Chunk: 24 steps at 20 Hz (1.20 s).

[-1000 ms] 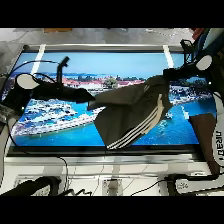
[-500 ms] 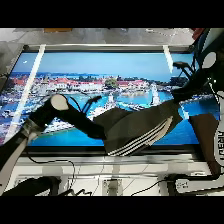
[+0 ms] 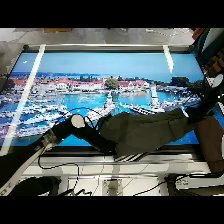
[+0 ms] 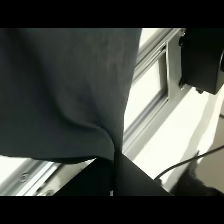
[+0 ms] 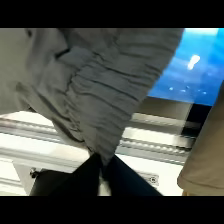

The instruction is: Fold the clothes and pants, and hang the long-sleeved shirts on hangers.

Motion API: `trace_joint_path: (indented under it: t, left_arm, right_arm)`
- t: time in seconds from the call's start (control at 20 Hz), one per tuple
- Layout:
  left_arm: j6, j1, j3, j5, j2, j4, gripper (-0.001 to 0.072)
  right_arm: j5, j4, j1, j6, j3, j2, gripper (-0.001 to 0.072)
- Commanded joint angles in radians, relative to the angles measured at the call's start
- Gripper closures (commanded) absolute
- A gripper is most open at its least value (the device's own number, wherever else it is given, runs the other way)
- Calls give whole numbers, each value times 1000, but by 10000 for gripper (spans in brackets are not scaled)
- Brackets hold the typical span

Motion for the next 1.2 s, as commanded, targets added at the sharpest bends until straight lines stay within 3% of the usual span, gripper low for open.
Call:
trace_joint_path:
  t: [0.0,0.05,0.1,0.4,0.55,0.7,1.0,1.15]
  left_arm:
    - [3,-38,-11,13,-38,-42,497]
    - [3,-38,-11,14,-46,-42,97]
    - [6,-35,-10,18,-50,-41,6]
    - [6,-8,-10,95,-53,-27,2]
    - [6,21,-10,138,-53,-27,3]
    - [6,54,-10,163,-53,-27,3]
    - [6,83,-10,167,-53,-27,7]
    - [6,83,-10,167,-53,-27,7]
  right_arm:
    - [-127,2,-41,-2,-67,0,190]
    - [-158,6,-41,-2,-66,0,115]
    - [-190,13,-41,-2,-66,0,115]
    - [-489,85,-41,15,-66,-1,116]
    - [-541,71,-42,26,-25,-48,117]
    - [-507,118,-42,24,63,-152,170]
    - [-304,272,-113,-71,142,-267,172]
    - [-314,263,-169,-70,132,-279,157]
